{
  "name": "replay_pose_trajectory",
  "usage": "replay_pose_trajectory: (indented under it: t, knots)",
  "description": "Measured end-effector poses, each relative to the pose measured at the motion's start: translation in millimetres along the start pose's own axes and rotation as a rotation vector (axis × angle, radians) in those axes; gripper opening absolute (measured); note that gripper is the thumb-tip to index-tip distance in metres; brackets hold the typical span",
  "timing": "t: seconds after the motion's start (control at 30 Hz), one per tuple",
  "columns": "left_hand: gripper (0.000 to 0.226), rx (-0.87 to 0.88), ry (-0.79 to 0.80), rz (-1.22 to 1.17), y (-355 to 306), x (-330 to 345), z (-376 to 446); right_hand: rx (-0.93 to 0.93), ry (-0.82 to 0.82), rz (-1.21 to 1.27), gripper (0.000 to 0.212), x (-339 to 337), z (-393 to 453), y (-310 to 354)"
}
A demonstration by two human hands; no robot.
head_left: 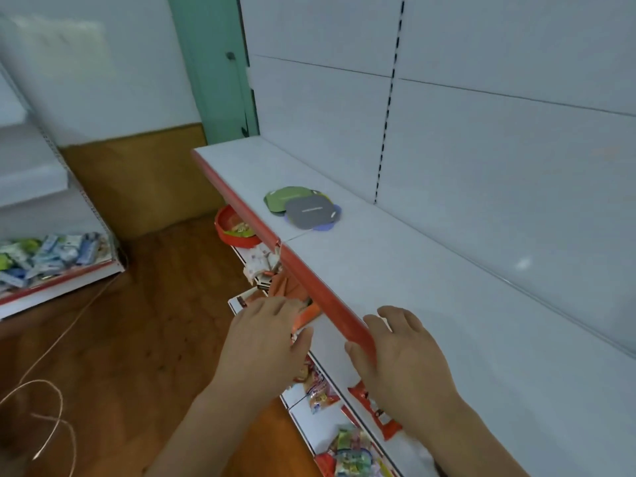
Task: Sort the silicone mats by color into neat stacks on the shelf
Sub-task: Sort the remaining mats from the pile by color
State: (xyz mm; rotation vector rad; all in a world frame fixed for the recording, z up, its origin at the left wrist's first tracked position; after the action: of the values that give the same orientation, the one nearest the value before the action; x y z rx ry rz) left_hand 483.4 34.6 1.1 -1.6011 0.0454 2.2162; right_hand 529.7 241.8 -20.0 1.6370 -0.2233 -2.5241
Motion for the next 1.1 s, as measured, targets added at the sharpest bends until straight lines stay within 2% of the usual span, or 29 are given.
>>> replay_pose_trajectory:
  t: [0.3,0.47,0.7,0.83,1.0,1.1]
  knots:
    - [0.047,0.091,-0.009,-0.046,123.4,16.7,117.4,0.083,-0.021,-0.073,0.064,68.6,112.2,64.4]
    - [0.051,0.131,0.044,-0.063,170.9,25.7,175.8,0.176,-0.028,-0.112,0.061,94.8,156.0,88.5]
    - [0.047,0.245,0.083,-0.096,197.7,60.3,258.7,0.29,-0.049,-0.164,0.06,127.2,219.7,94.2]
    - [0.048,0.326,0.14,-0.076,196.4,80.4,307.8,0.371,-0.059,-0.156,0.052,150.1,257.9,86.2]
    - [0.043,0.444,0.179,-0.073,186.7,94.2,365.2,0.46,-0.12,-0.137,0.055,166.1,300.1,78.6]
    - [0.038,0.48,0.208,-0.077,181.1,105.5,391.2,0.532,-0.077,-0.148,0.055,171.1,312.7,73.0]
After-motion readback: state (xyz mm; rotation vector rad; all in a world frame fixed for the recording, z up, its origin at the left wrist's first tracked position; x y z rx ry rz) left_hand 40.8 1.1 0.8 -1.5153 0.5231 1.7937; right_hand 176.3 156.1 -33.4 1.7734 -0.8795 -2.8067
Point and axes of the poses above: each hand's wrist, its own z-axis towards the middle knuckle, its own x-axis out of the palm, y = z × x, the point moved 1 cm from there along z, towards the middle knuckle, and after that the axes turned 11 degrees about -y, right-handed, at the moved point
